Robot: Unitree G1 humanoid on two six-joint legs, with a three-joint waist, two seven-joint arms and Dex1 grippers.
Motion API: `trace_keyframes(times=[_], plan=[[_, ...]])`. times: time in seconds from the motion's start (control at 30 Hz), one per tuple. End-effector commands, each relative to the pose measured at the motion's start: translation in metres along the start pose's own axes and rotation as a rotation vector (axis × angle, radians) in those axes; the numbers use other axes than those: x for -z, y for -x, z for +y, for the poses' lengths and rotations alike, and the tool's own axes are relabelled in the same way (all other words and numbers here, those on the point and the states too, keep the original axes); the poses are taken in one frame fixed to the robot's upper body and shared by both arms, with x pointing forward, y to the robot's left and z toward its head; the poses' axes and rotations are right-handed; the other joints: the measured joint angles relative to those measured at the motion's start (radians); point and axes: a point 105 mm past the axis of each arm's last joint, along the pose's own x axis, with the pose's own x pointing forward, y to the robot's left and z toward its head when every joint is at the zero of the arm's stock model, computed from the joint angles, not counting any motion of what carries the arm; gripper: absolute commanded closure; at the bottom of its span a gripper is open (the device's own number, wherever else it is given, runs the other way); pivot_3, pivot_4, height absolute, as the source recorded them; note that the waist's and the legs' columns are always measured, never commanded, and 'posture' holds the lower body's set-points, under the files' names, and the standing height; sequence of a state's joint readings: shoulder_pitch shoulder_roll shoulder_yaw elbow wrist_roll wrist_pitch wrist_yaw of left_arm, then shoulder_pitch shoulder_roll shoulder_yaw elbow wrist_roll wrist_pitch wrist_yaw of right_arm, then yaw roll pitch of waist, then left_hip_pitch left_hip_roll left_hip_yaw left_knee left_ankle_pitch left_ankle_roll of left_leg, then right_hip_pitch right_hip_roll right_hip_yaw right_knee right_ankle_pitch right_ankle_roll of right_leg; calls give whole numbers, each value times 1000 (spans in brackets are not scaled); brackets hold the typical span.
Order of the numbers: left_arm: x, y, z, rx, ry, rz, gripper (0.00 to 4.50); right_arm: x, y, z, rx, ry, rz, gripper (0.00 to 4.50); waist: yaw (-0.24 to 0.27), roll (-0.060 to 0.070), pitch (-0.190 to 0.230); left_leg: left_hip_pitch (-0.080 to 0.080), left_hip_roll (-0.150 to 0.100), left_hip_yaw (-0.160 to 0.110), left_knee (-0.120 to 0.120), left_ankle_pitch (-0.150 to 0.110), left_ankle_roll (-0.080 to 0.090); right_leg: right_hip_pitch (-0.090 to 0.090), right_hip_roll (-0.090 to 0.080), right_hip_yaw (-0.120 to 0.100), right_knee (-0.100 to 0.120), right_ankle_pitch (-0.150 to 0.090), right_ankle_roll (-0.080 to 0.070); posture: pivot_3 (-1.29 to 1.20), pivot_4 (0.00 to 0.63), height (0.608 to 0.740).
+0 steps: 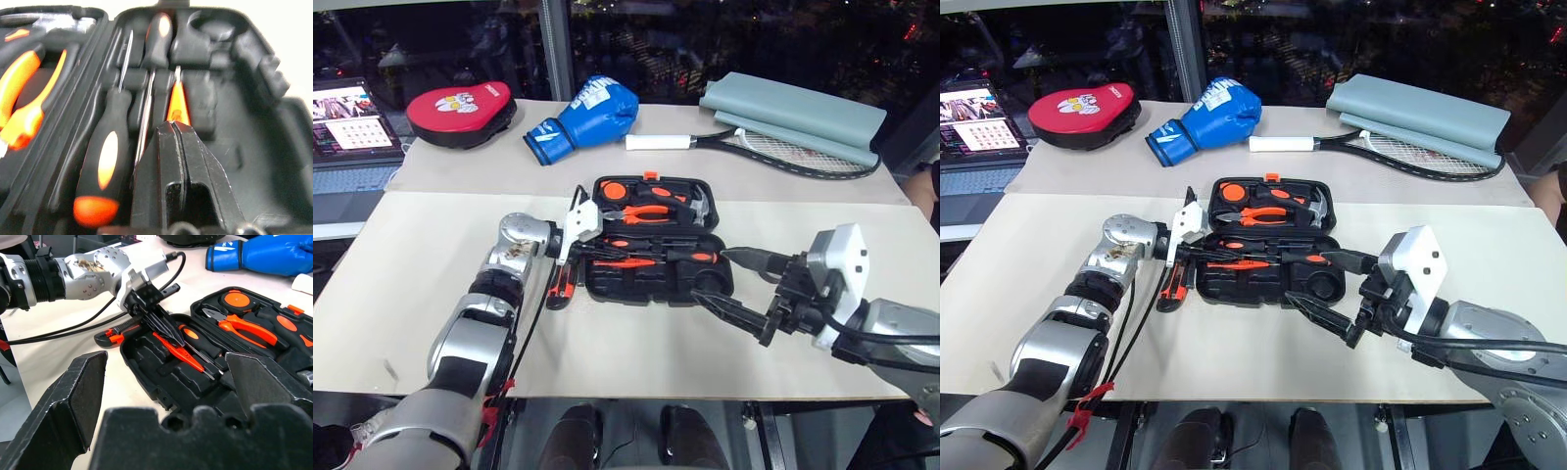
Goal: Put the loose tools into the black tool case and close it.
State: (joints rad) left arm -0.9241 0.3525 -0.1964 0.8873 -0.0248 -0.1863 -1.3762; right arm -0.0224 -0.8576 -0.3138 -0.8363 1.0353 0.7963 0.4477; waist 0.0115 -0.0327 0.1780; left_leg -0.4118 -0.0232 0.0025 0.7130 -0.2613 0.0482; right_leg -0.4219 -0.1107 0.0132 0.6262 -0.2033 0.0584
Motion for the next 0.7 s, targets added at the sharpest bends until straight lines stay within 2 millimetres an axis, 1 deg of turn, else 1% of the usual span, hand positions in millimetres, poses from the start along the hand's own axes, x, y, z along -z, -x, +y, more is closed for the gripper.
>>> trace_keyframes(times=[0.03,0.17,0.3,0.53,0.7], plan=[[9,-2,2,-16,-39,61,4470,-9,2,3,-1,33,-36,0,0,0,0,0,0,0,0,0,0,0,0,0,0,0,0,0,150,736],[15,-3,2,-23,-27,75,4470,-10,2,4,-2,32,-38,0,0,0,0,2,0,0,0,0,0,2,0,0,0,0,0,0,150,736],[26,-6,-1,-29,-5,94,4470,-10,1,4,-4,31,-40,0,0,0,-1,4,1,0,0,0,0,3,0,0,0,0,0,0,150,736],[27,-5,-7,-1,-35,84,4470,-11,0,1,-2,29,-41,0,-1,0,-4,5,1,0,0,0,0,4,0,0,0,0,0,0,150,736],[33,-4,-12,26,-92,122,4470,-10,-2,-2,-1,23,-42,0,-3,1,-5,5,1,1,0,0,0,4,0,1,0,0,0,0,150,736]])
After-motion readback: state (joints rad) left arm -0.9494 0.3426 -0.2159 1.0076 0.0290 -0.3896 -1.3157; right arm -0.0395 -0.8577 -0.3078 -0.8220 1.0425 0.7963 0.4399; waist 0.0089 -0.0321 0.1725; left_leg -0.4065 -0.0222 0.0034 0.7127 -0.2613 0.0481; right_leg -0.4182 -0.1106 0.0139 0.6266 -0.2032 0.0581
